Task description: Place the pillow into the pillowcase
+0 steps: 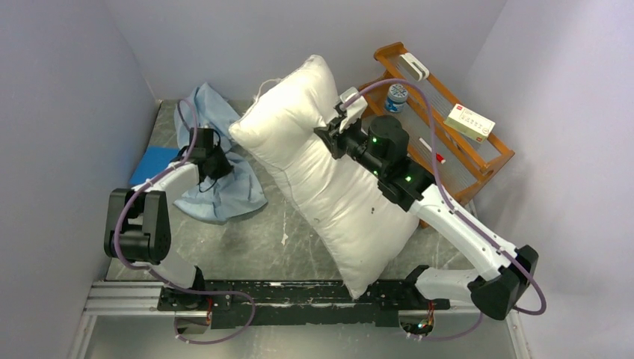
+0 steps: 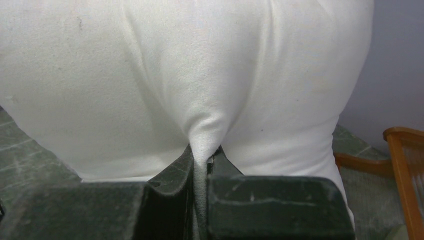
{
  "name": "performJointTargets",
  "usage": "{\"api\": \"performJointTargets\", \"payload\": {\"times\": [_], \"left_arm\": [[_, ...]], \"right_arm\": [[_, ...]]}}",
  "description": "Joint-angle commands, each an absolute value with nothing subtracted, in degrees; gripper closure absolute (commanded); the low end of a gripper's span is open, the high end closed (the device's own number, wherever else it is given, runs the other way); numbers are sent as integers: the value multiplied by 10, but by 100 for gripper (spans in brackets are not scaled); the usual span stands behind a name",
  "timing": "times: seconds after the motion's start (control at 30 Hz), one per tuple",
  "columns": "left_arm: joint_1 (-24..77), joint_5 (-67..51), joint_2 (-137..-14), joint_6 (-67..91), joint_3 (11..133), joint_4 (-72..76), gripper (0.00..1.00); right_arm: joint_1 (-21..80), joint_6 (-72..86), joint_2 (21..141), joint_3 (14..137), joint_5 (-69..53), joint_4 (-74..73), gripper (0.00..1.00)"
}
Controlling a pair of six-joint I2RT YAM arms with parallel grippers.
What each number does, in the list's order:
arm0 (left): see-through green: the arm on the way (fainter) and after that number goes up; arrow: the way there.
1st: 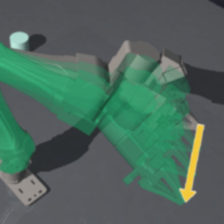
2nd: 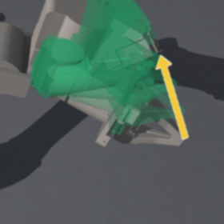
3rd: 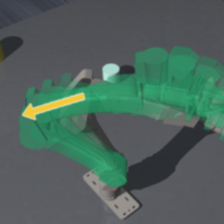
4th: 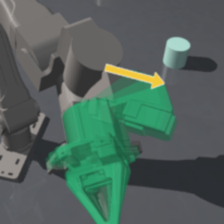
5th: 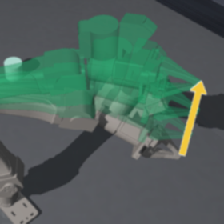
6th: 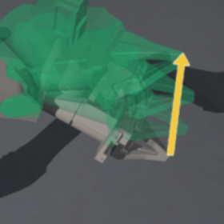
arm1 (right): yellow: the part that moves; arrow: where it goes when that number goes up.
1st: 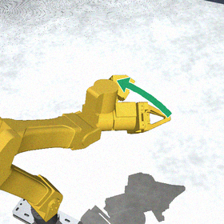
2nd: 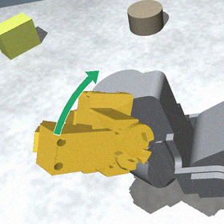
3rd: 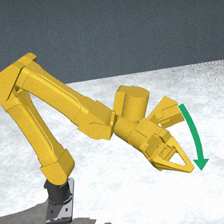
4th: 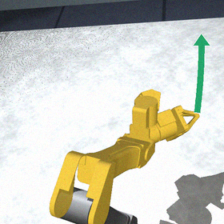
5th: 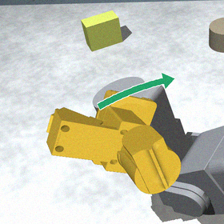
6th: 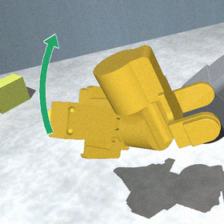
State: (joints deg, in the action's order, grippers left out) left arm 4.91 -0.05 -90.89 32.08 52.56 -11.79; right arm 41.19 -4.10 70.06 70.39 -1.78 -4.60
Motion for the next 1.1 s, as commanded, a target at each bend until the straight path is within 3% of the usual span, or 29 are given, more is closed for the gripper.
{"api": "performJointTargets", "payload": {"times": [0.0, 0.23, 0.33, 0.43, 0.53, 0.67, 0.83, 0.97, 1.07], "left_arm": [[54, -100, -913, 375, 574, 10, 95], [119, -194, -1065, 403, 775, 79, 91], [120, -214, -1119, 351, 883, -31, 75], [120, -134, -1112, 273, 972, -205, 47], [121, -30, -1093, 210, 1013, -359, 36], [114, 83, -1007, 181, 916, -424, 38], [79, 132, -911, 143, 732, -361, 47], [89, 149, -927, 96, 717, -374, 52], [127, 239, -942, 69, 719, -376, 49]], "right_arm": [[407, -31, 666, 684, -12, -83, 100], [408, -30, 636, 657, -10, -87, 100], [408, -30, 635, 657, -7, -89, 100], [408, -31, 632, 653, -7, -89, 100], [408, -28, 629, 649, -16, -87, 100], [407, -27, 624, 646, -25, -89, 100], [408, -33, 618, 648, -31, -92, 100], [407, -32, 606, 648, -35, -88, 100], [408, -31, 601, 649, -34, -86, 100]]}}
